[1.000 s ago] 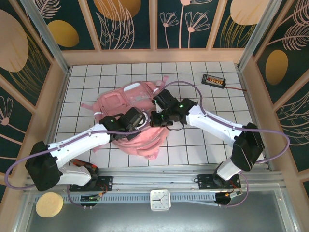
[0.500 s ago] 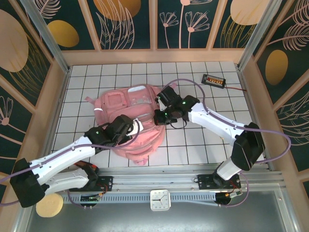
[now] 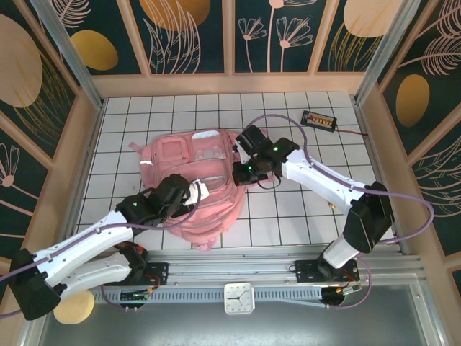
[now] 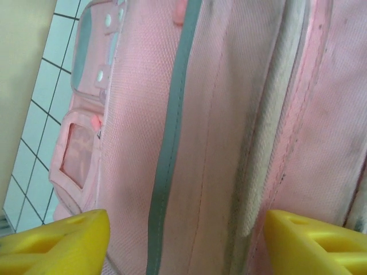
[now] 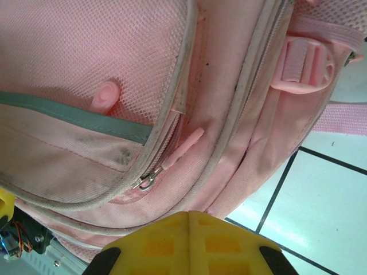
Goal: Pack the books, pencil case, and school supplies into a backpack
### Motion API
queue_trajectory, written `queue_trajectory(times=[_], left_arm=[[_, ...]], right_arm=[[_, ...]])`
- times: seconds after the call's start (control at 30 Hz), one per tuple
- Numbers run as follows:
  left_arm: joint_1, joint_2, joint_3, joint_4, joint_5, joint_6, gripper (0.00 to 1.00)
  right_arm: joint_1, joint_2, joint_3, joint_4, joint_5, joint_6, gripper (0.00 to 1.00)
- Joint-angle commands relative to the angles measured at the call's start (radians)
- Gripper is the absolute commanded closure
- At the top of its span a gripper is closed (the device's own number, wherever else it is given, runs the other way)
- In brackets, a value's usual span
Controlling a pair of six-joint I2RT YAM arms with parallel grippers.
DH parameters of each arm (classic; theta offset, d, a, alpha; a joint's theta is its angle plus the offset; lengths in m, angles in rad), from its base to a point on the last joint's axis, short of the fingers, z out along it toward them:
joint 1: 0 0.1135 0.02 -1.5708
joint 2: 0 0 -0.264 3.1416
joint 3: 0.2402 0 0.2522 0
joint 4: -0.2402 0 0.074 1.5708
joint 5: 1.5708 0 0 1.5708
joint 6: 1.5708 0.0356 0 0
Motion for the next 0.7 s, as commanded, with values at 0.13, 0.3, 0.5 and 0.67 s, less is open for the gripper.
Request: queue_trajectory(times=[0.13,0.3,0.5,0.67], left_arm=[[0.002,0.055,0.102,-0.012,0.082,-0.053,0.29],[0.001,0.115,0.133,-0.016,0.070,-0.054,0.29],[-0.006,0.173,0.152,0.004,0.092,-0.050,0.30],[-0.039,0.218,0.181,0.018,0.094,-0.040,0.29]], right_arm=[[-0.015,-0.121,-0.067,0.156,0.009,-0.075,0.01],[-0.207,-0.170,-0.130,0.315,-0.203,0.115,0.01],[-0.278,-0.071,-0.114,0.206,-0.374,0.517,0.07],[-0.263,-0.091,-0.195,0.329,-0.460,0.711,0.14]])
